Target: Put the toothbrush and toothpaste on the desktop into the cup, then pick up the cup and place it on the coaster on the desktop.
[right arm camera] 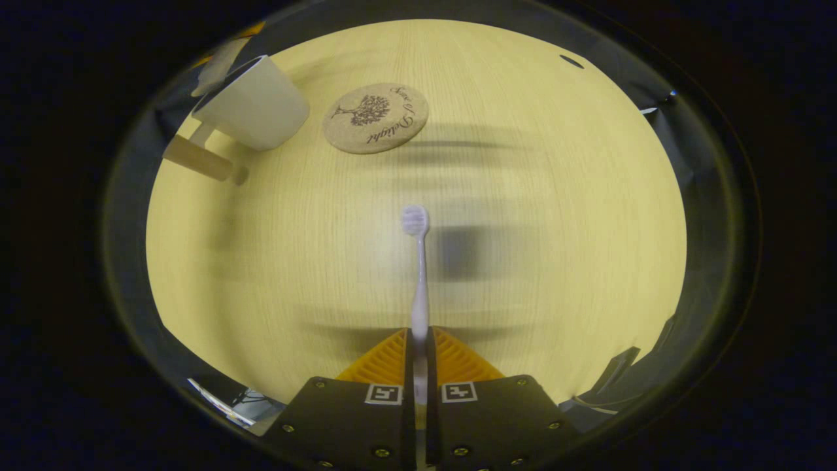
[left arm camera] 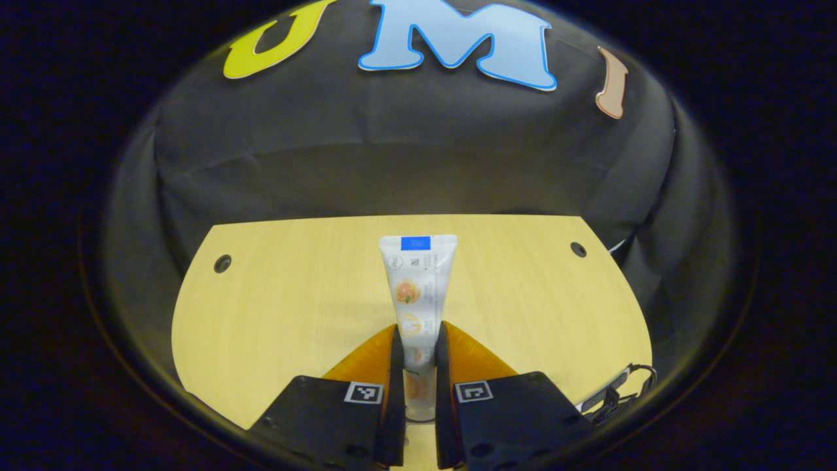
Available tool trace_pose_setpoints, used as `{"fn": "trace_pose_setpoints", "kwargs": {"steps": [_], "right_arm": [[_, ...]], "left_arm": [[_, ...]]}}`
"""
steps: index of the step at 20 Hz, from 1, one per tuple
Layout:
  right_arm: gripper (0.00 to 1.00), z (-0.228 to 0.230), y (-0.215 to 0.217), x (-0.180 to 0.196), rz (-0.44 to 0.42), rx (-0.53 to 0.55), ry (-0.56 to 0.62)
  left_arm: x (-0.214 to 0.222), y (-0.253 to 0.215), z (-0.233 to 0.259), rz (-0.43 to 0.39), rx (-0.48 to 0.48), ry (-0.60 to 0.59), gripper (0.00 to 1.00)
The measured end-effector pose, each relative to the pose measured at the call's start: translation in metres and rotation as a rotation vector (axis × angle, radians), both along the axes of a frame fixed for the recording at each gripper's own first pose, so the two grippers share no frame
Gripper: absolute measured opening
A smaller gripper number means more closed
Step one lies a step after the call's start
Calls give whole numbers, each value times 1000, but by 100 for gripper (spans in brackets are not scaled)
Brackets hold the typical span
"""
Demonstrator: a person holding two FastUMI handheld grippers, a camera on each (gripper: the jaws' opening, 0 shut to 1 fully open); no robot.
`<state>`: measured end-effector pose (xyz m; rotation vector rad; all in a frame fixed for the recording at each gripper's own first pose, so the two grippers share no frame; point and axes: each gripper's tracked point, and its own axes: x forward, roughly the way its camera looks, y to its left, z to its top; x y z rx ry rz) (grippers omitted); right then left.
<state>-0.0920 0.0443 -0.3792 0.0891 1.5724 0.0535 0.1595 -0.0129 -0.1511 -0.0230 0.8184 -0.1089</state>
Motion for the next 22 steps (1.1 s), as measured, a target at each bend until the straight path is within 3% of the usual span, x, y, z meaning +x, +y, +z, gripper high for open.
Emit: {"fn": "trace_pose_setpoints", "kwargs": {"steps": [3, 6, 8, 9, 15, 17, 18, 19, 22], "right_arm": [[7, 0, 0, -1, -1, 3, 0], [7, 0, 0, 0, 0, 4, 1], [7, -1, 0, 0, 2, 5, -2], [7, 1, 0, -1, 2, 5, 0], [7, 1, 0, 0, -15, 13, -32], [7, 1, 0, -2, -51, 34, -32], [7, 3, 0, -2, -71, 46, -32], [7, 4, -1, 0, -88, 55, -38], [7, 22, -4, 23, -123, 71, -112]], "left_arm": [[0, 2, -14, 1, -1, -2, 26], [-6, 0, -19, 10, -36, 6, 36], [-9, 2, -18, 17, -32, -1, 57], [-9, 4, -16, 19, -29, -4, 74], [-26, 10, 23, 27, -42, -79, 82], [-40, 17, 40, 36, -55, -107, 82], [-49, 20, 50, 42, -61, -115, 76], [-58, 26, 57, 50, -65, -116, 82], [-75, 53, 71, 92, -82, -120, 79]]}}
